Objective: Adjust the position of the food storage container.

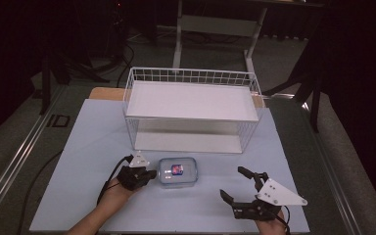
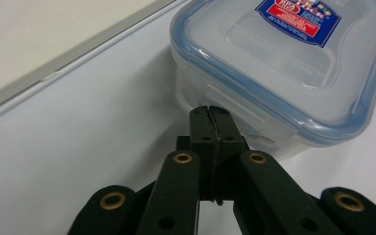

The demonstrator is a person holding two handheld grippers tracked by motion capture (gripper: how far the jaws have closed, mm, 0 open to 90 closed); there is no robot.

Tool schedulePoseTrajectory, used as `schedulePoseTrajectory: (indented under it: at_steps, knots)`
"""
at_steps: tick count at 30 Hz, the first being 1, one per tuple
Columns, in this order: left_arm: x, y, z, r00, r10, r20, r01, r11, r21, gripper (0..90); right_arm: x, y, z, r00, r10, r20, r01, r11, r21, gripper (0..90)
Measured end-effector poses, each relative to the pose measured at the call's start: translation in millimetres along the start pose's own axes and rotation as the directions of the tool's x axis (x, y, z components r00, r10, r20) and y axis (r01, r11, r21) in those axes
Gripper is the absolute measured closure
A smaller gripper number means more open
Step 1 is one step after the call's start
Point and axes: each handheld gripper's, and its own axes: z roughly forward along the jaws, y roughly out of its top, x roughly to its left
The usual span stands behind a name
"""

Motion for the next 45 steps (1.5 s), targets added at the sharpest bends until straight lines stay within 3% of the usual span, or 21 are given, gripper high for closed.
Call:
schedulePoseTrajectory:
  at_steps: [5,10,13,15,17,18,20,21,23,27,29,32,33,34,38,41,42,43,44,45]
  knots:
    - [-1.9,5.4,7.1,1.0000,0.001,0.009,-0.001,1.0000,-0.008,90.0,-5.9,-2.8,-6.8,0.9973,0.073,0.002,-0.073,0.996,-0.050,14.6]
    - [-3.1,11.5,16.4,0.9999,0.001,0.013,-0.001,1.0000,0.002,90.0,-6.5,-2.6,-9.5,0.9976,0.051,0.047,-0.048,0.997,-0.056,14.6]
    - [-3.9,13.2,18.4,0.9997,0.009,0.023,-0.009,1.0000,0.003,90.0,-7.1,-2.6,-8.8,0.9981,0.044,0.043,-0.042,0.998,-0.047,14.5]
    - [-5.2,15.0,20.6,0.9988,0.008,0.049,-0.007,0.9999,-0.009,90.0,-8.3,-4.1,-6.8,0.9992,0.039,0.011,-0.039,0.999,-0.014,14.8]
    - [-10.2,18.9,24.7,0.9985,0.018,0.051,-0.018,0.9998,0.002,90.0,-9.2,-7.1,-4.7,0.9990,0.045,-0.002,-0.045,0.999,-0.014,14.9]
    - [-11.8,20.3,26.2,0.9985,0.028,0.046,-0.029,0.9996,0.007,90.0,-9.4,-8.9,-3.4,0.9979,0.064,-0.005,-0.064,0.998,-0.014,16.9]
    - [-13.3,23.3,29.1,0.9985,0.025,0.049,-0.025,0.9997,0.007,90.0,-10.9,-9.4,-0.9,0.9942,0.098,-0.044,-0.097,0.995,0.040,19.3]
    - [-14.3,24.9,30.5,0.9985,0.028,0.046,-0.028,0.9996,0.007,90.0,-11.0,-10.1,0.1,0.9950,0.088,-0.046,-0.086,0.995,0.042,19.3]
    - [-15.3,28.1,33.7,0.9983,0.032,0.048,-0.032,0.9994,0.007,90.0,-7.9,-10.3,0.8,0.9988,0.048,-0.002,-0.048,0.997,0.059,19.2]
    - [-16.6,31.6,37.7,0.9979,0.039,0.051,-0.040,0.9992,0.009,90.0,-4.0,-10.6,2.1,0.9995,0.032,-0.008,-0.031,0.998,0.053,19.2]
    - [-17.6,31.3,39.3,0.9979,0.036,0.054,-0.036,0.9993,0.005,90.0,-2.5,-12.4,4.9,1.0000,-0.003,0.004,0.002,0.997,0.072,19.3]
    - [-15.7,28.8,37.8,0.9983,0.022,0.053,-0.021,0.9997,-0.012,88.7,-4.3,-15.1,7.1,0.9997,0.018,-0.018,-0.017,0.996,0.092,19.3]
    - [-13.6,27.2,36.3,0.9979,0.005,0.065,-0.003,0.9995,-0.030,76.8,-5.7,-16.9,8.5,0.9993,0.035,-0.011,-0.034,0.994,0.100,19.4]
    - [-11.8,25.5,33.8,0.9974,-0.007,0.071,0.010,0.9990,-0.043,71.1,-6.6,-17.1,9.0,0.9992,0.040,-0.001,-0.040,0.994,0.102,19.6]
    - [-6.2,19.0,13.6,0.9942,-0.016,0.106,0.025,0.9959,-0.087,37.8,-8.9,-16.2,8.0,0.9984,0.056,0.007,-0.056,0.994,0.093,19.5]
    - [-7.2,17.7,5.3,0.9960,0.000,0.090,0.007,0.9973,-0.074,14.9,-8.0,-13.9,5.9,0.9991,0.041,0.012,-0.042,0.996,0.079,17.2]
    - [-7.9,15.3,-4.7,0.9970,-0.005,0.077,0.012,0.9963,-0.085,15.0,-7.6,-12.7,5.1,0.9995,0.027,0.015,-0.028,0.997,0.075,17.1]
    - [-7.9,15.3,-4.7,0.9970,-0.005,0.077,0.012,0.9963,-0.085,14.9,-7.1,-11.5,4.0,0.9997,0.016,0.018,-0.017,0.998,0.066,16.4]
    - [-9.1,12.8,-20.5,0.9955,-0.012,0.094,0.023,0.9922,-0.122,14.2,-6.8,-10.2,3.1,0.9998,0.015,0.012,-0.015,0.998,0.058,14.1]
    - [-9.1,12.8,-20.5,0.9955,-0.012,0.094,0.023,0.9922,-0.122,12.4,-6.8,-10.2,3.1,0.9998,0.015,0.012,-0.015,0.998,0.058,14.1]
